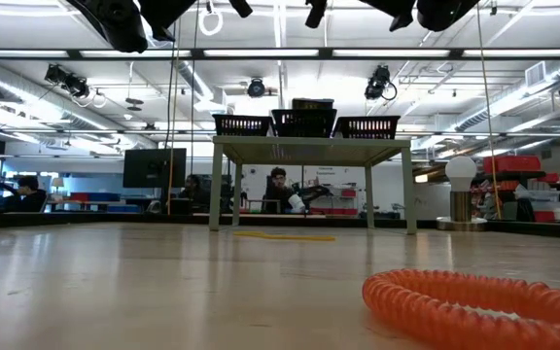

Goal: Pick & Place Office Desk Supplies
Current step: Put the crayon box on the middle black bin on the shelf

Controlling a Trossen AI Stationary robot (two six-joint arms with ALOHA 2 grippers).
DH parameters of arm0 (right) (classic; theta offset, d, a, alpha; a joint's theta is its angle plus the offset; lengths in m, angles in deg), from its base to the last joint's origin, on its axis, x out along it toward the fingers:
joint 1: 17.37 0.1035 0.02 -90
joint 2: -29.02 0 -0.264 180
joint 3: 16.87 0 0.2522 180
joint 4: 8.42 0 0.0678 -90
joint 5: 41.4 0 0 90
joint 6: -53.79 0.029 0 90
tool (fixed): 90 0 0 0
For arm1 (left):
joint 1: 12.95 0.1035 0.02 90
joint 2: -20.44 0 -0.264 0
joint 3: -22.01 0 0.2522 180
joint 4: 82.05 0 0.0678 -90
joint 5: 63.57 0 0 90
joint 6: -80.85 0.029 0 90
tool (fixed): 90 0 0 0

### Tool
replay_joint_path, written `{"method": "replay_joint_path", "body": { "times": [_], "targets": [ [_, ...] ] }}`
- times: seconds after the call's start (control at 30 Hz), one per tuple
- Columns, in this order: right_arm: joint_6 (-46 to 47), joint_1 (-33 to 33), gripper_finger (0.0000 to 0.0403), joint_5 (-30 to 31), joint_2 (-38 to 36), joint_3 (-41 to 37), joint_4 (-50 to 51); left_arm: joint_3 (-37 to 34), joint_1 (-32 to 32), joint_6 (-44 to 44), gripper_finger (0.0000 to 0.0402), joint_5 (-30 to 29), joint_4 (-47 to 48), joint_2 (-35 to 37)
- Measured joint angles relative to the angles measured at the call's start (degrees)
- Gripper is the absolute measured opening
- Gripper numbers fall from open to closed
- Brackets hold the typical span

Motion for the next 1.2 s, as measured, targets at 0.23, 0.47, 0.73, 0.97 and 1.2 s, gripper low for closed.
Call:
{"method": "replay_joint_path", "body": {
  "times": [0.23, 0.47, 0.73, 0.97, 1.2],
  "targets": [
    [-0.7, -1.8, 0.0281, 1.4, 0.0, 0.0, 1.9, 0.0, 0.0, -0.5, 0.0005, 0.6, 0.0, 0.0],
    [0.8, -0.9, 0.0282, -2.2, 0.0, 0.1, -1.0, 0.0, 0.0, -0.4, 0.0005, 0.6, -0.1, 0.0],
    [1.9, -0.2, 0.0257, -2.4, 0.0, 0.1, -1.1, 0.0, 0.0, -0.5, 0.0005, 2.2, -0.1, 0.0],
    [3.5, 0.7, 0.0224, -1.7, 0.4, 1.4, 0.8, 0.0, 0.0, -0.6, 0.0005, 2.5, -0.1, 0.0],
    [1.1, 0.8, 0.0259, -1.5, 0.8, 3.0, 4.5, 0.7, -1.1, -0.8, 0.0005, 2.0, 1.8, 0.0]
  ]
}}
